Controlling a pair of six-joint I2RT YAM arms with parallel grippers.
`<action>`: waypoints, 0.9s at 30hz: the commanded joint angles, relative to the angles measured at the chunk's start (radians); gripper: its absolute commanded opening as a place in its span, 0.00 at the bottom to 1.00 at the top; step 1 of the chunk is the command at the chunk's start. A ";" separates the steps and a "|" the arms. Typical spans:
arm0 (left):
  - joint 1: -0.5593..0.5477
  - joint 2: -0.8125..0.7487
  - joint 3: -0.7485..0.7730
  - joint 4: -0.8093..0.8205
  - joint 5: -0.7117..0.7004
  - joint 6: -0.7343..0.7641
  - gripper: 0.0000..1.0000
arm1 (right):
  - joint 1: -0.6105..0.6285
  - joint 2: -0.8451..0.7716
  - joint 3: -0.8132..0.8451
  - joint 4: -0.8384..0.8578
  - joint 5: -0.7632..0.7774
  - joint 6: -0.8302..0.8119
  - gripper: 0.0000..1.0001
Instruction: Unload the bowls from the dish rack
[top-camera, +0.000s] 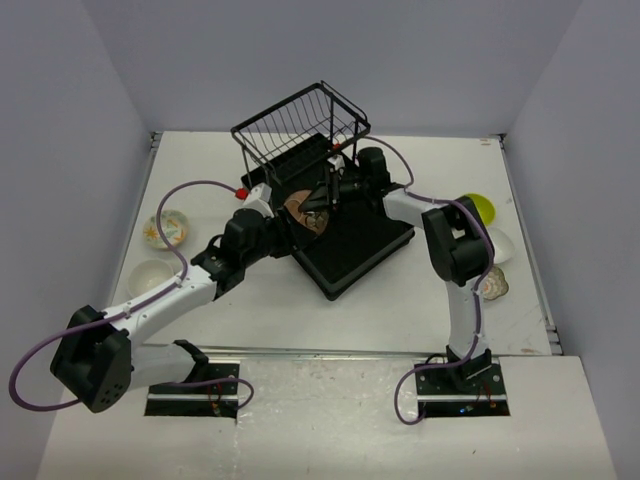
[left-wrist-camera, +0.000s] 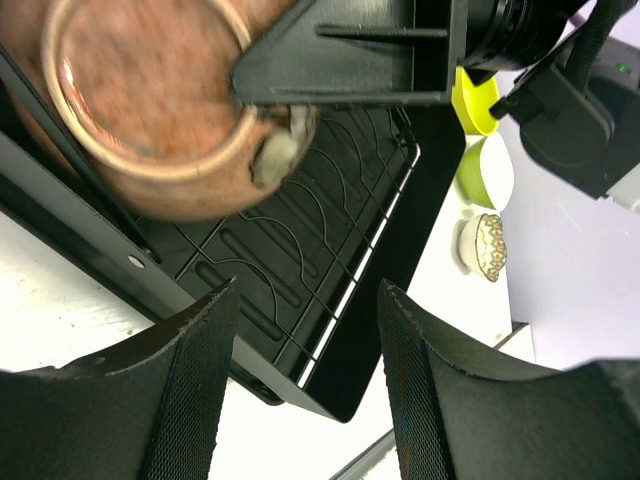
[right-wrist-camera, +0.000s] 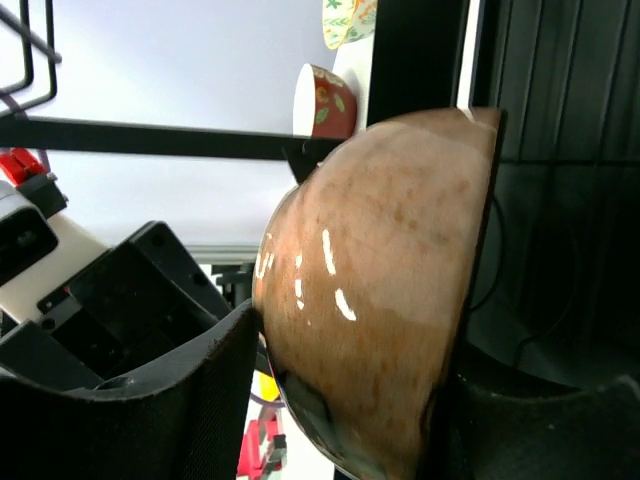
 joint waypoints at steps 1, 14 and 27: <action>-0.005 -0.029 0.041 0.013 0.019 0.020 0.59 | 0.019 -0.091 -0.054 0.168 -0.043 0.114 0.55; -0.001 -0.083 0.097 -0.044 0.016 0.030 0.60 | 0.016 -0.142 -0.156 0.338 -0.037 0.223 0.57; -0.003 -0.080 0.092 -0.046 0.019 0.030 0.60 | -0.026 -0.183 -0.235 0.380 -0.031 0.238 0.56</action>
